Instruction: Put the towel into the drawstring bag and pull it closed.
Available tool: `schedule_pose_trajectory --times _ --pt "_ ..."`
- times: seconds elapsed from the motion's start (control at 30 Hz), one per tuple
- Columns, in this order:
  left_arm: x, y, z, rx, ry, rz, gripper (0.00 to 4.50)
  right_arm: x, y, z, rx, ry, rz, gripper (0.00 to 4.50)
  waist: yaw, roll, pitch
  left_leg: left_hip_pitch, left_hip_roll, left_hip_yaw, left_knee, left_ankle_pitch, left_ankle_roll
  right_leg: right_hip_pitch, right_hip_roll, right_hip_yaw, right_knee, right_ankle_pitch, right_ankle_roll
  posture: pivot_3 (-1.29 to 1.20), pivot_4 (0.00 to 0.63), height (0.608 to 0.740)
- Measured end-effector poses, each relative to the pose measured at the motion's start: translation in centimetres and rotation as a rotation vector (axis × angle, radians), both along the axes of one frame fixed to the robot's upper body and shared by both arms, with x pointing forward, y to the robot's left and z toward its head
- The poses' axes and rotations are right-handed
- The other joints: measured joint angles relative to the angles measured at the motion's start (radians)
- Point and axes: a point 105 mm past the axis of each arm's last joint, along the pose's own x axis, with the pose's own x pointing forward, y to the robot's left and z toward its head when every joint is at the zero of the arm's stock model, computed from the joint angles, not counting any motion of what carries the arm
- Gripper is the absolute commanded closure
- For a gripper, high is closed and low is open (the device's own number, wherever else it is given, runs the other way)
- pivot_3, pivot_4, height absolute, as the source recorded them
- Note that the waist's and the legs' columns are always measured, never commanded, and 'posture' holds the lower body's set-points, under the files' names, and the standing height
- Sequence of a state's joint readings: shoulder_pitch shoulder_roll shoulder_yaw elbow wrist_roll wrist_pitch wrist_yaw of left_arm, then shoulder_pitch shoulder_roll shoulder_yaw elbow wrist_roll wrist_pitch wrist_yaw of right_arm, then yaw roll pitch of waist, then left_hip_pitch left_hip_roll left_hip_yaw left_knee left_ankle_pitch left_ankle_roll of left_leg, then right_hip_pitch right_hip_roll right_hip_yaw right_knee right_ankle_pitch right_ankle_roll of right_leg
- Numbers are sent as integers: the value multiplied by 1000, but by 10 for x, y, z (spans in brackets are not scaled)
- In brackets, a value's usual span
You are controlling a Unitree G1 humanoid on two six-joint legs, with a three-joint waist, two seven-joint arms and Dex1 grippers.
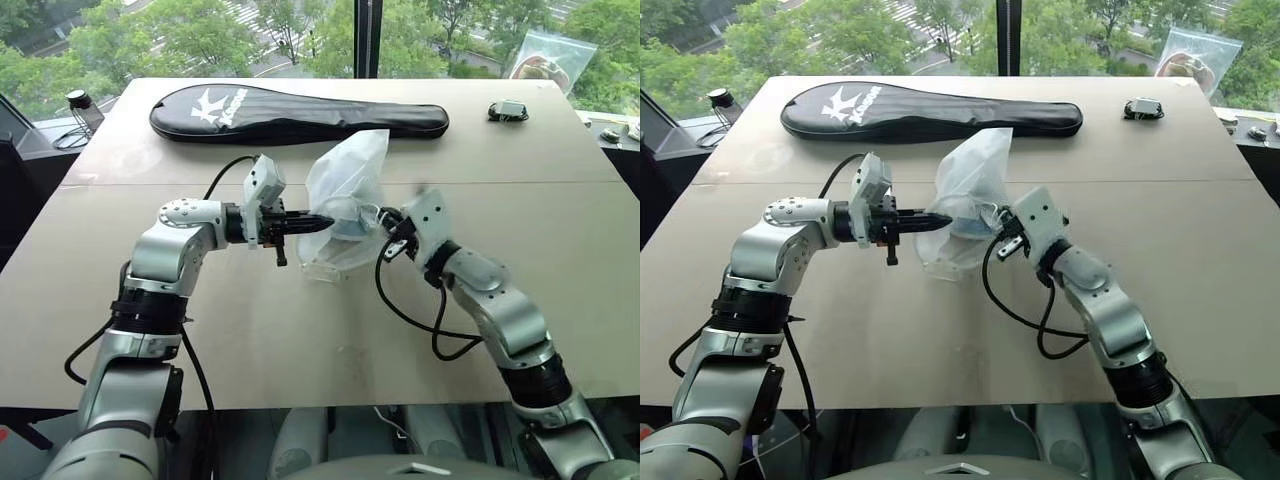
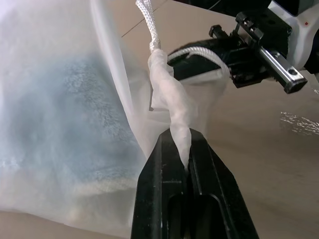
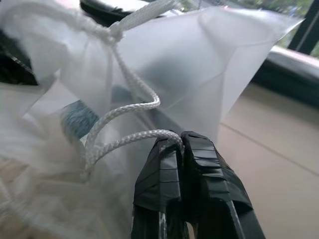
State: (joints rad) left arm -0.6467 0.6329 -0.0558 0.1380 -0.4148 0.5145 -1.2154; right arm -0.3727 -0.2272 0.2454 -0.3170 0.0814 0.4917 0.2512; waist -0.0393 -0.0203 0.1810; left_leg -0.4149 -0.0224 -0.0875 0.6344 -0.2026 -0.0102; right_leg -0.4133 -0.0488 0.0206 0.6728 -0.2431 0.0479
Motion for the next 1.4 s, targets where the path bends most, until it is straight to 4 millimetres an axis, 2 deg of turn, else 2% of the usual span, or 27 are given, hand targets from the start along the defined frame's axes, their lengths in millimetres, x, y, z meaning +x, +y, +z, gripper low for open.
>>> schedule_pose_trajectory --times 0.1,0.27,0.37,0.4,0.43,0.57,0.6,0.7,0.77,0.8,0.83,0.9,0.97,1.13,1.4 --pt "2 -6 6 -15 -17 -12 4500 1 -6 9 54 -45 -64 4447 4 0 0 0 0 -2 0 0 0 0 0 -2 0 0 0 0 150 740" --pt "16 -25 39 -98 -84 -26 4500 0 -24 31 123 -132 -177 4447 2 0 0 0 -1 -1 0 0 0 0 0 -1 1 0 0 0 150 740" --pt "33 -26 60 -174 -126 52 4500 -1 -30 39 132 -158 -211 4447 -2 0 0 0 -1 -1 0 0 0 0 1 -1 1 0 0 0 150 740" --pt "34 -26 66 -189 -125 50 3918 -1 -32 40 137 -161 -219 4500 -6 0 0 1 -1 0 0 0 0 0 1 0 2 0 0 0 150 740" --pt "33 -27 72 -209 -114 36 3657 -1 -34 41 142 -160 -233 4500 -7 0 0 1 -1 0 0 0 0 -1 1 0 4 0 0 0 150 740" --pt "30 -19 82 -245 -54 41 1866 0 -33 40 169 -147 -254 4500 -9 0 0 1 -1 0 0 0 0 -1 1 1 4 0 0 0 150 740" --pt "30 -10 79 -230 -35 66 1514 0 -33 41 170 -147 -254 4500 -12 0 0 1 -1 0 0 0 0 -1 1 1 4 0 0 0 150 740" --pt "26 16 60 -206 32 133 1514 1 -34 41 171 -149 -264 4500 -17 0 0 1 -1 0 0 0 0 -1 1 1 4 0 0 0 150 740" --pt "11 34 30 -147 90 159 1514 2 -34 43 181 -148 -266 4500 -23 0 0 2 1 -1 -1 0 0 -1 0 3 4 0 0 0 150 740" --pt "8 35 24 -140 108 160 1514 2 -35 43 181 -148 -269 4500 -22 0 0 2 2 -1 -1 0 0 -1 0 3 4 0 0 0 150 740" --pt "-3 39 5 -100 125 167 1514 3 -34 43 185 -144 -267 4500 -24 0 0 2 2 -2 -1 0 0 -1 0 3 3 0 0 0 150 740" --pt "-22 32 -32 -66 203 154 1514 5 -37 43 186 -141 -273 4500 -15 0 0 1 2 -2 -1 0 0 -1 -1 3 3 0 0 0 150 740" --pt "-28 22 -51 -84 214 190 1514 5 -36 44 184 -141 -266 4500 4 0 0 1 2 -2 -1 0 0 -1 -2 1 3 0 0 0 150 740" --pt "-21 13 -73 -109 188 370 1514 5 -32 46 170 -147 -242 4500 12 0 0 2 1 -1 0 0 0 0 -1 1 4 0 0 0 150 740" --pt "-7 6 -77 -116 112 508 1514 5 -34 43 151 -132 -239 4500 7 0 0 2 1 0 0 0 0 0 -1 1 4 0 0 0 150 740"
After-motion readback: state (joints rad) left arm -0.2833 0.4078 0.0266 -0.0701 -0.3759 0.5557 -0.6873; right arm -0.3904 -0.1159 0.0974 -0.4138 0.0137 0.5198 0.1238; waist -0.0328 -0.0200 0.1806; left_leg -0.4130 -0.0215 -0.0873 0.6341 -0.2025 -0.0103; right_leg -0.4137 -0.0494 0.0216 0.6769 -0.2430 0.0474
